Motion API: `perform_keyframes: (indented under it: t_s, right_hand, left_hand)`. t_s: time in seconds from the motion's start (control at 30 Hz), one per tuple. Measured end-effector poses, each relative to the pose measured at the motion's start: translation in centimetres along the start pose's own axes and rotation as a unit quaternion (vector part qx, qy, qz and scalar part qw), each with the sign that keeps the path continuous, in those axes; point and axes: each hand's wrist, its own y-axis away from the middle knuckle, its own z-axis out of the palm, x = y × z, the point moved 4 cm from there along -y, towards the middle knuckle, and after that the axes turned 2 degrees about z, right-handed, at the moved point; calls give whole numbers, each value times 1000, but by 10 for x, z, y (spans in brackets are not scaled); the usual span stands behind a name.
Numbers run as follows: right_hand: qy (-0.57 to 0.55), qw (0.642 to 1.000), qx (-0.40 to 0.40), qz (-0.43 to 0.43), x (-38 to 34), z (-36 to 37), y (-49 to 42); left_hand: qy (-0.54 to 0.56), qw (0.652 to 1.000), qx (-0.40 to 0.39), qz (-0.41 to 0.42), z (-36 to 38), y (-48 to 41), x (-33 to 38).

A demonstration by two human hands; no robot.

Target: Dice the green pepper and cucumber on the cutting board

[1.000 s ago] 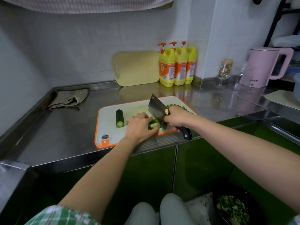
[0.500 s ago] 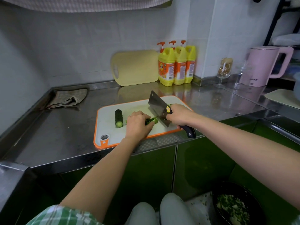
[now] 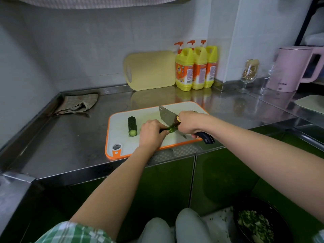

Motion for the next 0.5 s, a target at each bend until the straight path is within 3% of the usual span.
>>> perform_keyframes:
  t_s: [0.17, 0.5]
  right_hand:
    - [6, 1000, 11, 5, -6, 4, -13]
    - [-150, 984, 93, -11, 18, 8, -27]
  left_hand:
    - [23, 1000, -1, -1, 0, -1, -1]
    - [41, 999, -2, -3, -1, -1, -4]
